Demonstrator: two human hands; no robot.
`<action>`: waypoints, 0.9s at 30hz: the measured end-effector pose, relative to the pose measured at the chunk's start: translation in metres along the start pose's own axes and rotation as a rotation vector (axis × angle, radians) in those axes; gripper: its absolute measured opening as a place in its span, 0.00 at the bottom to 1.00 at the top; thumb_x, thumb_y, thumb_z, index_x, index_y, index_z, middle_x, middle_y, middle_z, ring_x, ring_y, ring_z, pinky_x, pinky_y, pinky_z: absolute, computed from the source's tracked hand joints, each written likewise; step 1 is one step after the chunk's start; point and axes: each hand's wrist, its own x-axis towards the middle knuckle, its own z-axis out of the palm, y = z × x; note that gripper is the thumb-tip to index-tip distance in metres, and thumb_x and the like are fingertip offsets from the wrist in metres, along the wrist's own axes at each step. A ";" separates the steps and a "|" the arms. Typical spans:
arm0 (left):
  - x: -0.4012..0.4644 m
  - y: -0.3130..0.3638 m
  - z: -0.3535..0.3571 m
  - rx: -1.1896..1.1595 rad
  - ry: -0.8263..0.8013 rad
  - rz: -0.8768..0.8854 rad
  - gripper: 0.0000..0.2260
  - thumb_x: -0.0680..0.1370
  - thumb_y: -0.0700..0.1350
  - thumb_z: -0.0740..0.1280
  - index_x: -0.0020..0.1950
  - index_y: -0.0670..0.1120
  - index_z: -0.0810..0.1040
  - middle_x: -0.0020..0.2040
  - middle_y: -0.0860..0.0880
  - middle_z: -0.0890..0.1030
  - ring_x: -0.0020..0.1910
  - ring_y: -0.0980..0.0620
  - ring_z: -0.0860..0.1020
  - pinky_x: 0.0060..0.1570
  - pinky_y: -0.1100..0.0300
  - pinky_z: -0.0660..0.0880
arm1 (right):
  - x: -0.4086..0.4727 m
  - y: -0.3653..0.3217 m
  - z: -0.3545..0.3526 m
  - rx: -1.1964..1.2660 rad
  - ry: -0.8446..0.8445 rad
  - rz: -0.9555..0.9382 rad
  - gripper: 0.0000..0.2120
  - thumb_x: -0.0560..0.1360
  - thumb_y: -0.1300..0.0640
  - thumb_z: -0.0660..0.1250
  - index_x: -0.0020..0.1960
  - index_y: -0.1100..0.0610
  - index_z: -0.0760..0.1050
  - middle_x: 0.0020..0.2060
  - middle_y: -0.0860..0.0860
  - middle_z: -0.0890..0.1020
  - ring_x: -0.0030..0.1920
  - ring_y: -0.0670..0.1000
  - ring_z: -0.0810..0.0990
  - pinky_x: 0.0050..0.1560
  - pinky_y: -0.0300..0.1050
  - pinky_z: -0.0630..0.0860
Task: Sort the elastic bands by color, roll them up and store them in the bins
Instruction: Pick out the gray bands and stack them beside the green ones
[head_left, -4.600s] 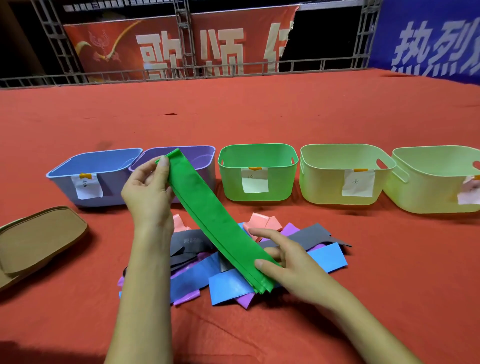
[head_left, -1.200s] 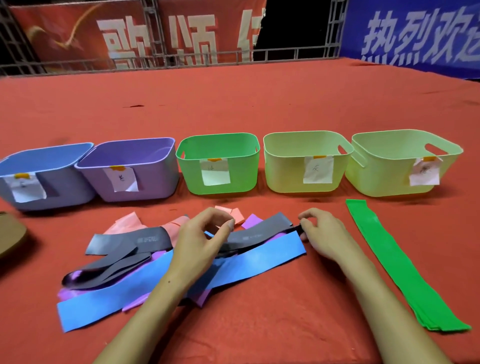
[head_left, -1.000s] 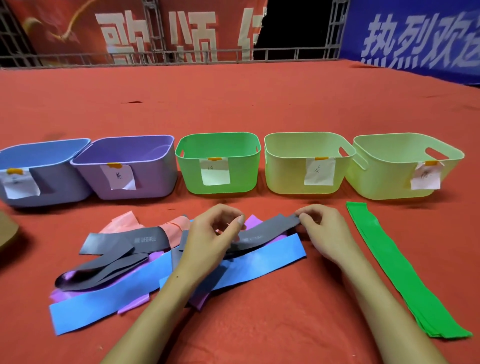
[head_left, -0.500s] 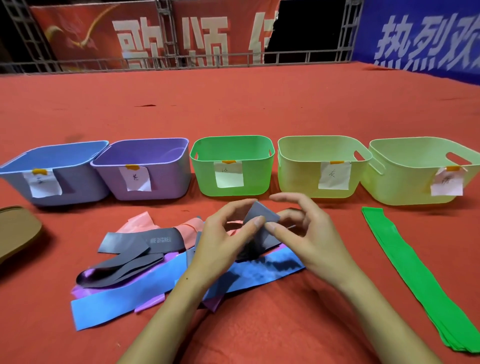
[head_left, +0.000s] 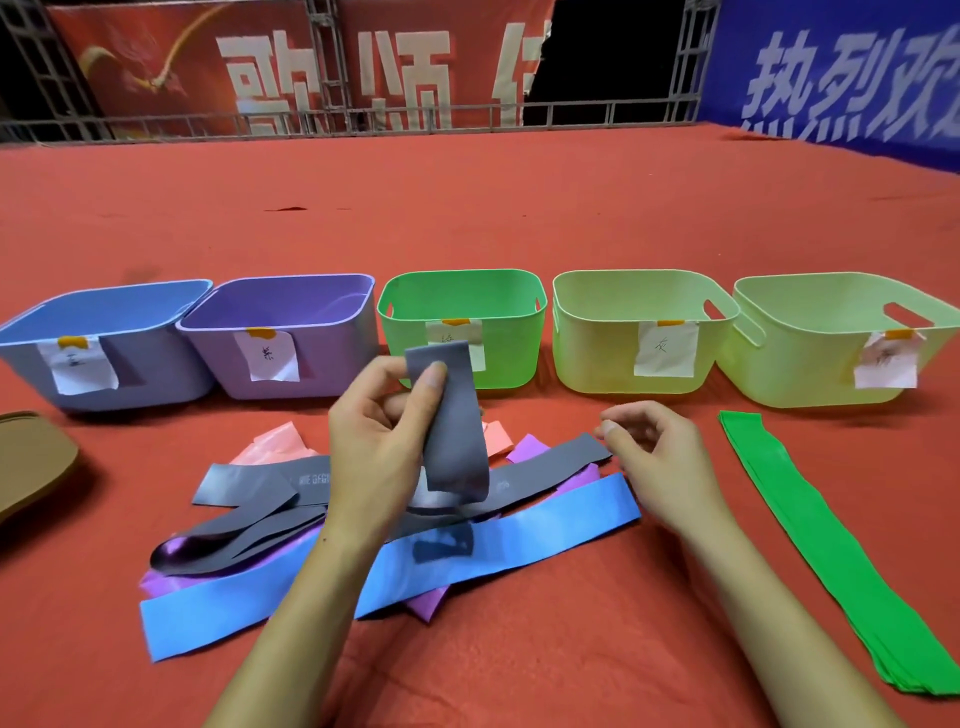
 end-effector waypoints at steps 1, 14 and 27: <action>0.000 0.005 0.000 -0.018 0.013 0.001 0.07 0.83 0.44 0.70 0.52 0.39 0.79 0.28 0.40 0.76 0.29 0.54 0.74 0.32 0.60 0.72 | 0.002 0.008 0.001 -0.111 0.033 -0.004 0.04 0.80 0.60 0.72 0.52 0.52 0.82 0.45 0.45 0.87 0.48 0.44 0.85 0.50 0.47 0.82; 0.002 -0.002 0.004 -0.050 0.044 -0.158 0.12 0.84 0.47 0.70 0.50 0.38 0.79 0.34 0.39 0.77 0.33 0.49 0.72 0.32 0.58 0.67 | 0.009 0.029 0.014 -0.319 -0.061 0.057 0.05 0.77 0.56 0.75 0.48 0.46 0.86 0.43 0.39 0.87 0.47 0.41 0.85 0.54 0.48 0.82; -0.001 -0.001 0.004 0.025 -0.024 -0.261 0.11 0.85 0.44 0.68 0.56 0.36 0.80 0.34 0.48 0.84 0.30 0.57 0.81 0.27 0.66 0.73 | 0.015 -0.003 0.006 0.312 0.136 -0.001 0.08 0.76 0.68 0.76 0.50 0.57 0.84 0.43 0.56 0.87 0.41 0.53 0.87 0.43 0.49 0.85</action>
